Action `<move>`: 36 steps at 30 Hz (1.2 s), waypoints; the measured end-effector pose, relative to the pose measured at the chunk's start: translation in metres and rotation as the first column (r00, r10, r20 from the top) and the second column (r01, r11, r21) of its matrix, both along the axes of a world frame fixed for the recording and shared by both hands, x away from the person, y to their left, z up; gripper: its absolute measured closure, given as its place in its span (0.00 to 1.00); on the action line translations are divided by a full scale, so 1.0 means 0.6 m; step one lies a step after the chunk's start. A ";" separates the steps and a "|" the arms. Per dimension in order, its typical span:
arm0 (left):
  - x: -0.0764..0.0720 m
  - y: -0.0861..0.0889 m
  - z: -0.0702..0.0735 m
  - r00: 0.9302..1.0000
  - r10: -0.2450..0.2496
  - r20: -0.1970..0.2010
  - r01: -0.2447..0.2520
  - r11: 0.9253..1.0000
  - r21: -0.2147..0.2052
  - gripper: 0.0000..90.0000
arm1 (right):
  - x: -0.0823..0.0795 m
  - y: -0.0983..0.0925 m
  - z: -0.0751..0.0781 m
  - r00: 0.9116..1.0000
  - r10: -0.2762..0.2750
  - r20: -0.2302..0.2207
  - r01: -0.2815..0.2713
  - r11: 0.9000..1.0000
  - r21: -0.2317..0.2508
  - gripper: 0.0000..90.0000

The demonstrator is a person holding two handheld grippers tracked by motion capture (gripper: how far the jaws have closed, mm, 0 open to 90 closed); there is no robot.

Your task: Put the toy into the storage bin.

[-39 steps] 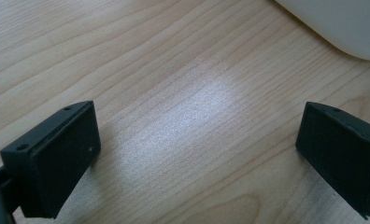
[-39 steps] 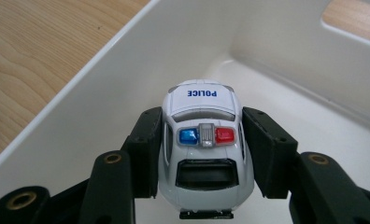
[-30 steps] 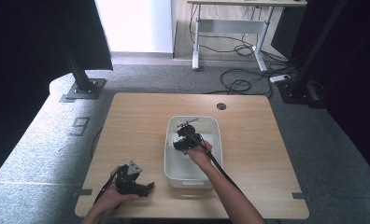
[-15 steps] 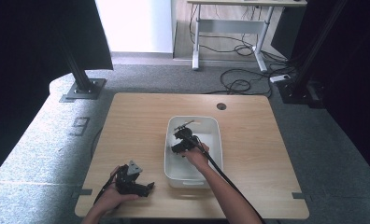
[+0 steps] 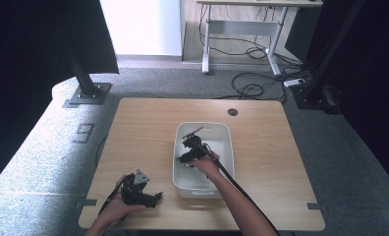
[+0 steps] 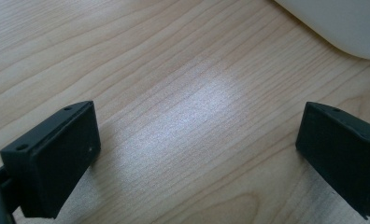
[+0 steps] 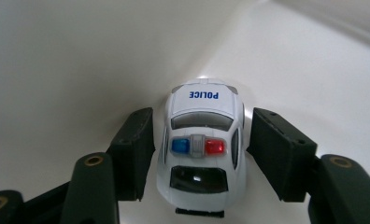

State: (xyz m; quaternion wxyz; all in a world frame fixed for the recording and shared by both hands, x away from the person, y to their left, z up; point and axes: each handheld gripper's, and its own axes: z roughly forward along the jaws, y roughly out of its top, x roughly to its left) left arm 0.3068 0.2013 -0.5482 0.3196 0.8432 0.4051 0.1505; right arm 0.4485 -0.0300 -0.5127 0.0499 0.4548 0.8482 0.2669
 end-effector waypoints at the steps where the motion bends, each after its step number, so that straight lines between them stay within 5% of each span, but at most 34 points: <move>1: 0.000 0.000 0.000 1.000 0.000 0.000 0.000 1.000 0.000 0.00 | -0.001 -0.004 0.004 1.000 0.006 0.007 -0.006 1.000 0.007 0.43; 8: 0.000 0.000 0.000 1.000 0.000 0.000 0.000 1.000 0.001 0.00 | -0.016 -0.025 0.018 0.999 0.048 0.022 -0.048 0.999 0.008 0.43; 28: 0.001 -0.001 0.000 1.000 -0.002 0.000 0.002 1.000 0.000 0.00 | -0.032 -0.021 0.002 0.995 0.076 -0.071 -0.074 0.997 0.034 0.50; 36: 0.001 -0.001 0.000 1.000 -0.003 0.001 0.003 1.000 0.000 0.00 | -0.041 -0.040 0.021 0.996 0.088 0.006 -0.089 0.995 0.045 0.48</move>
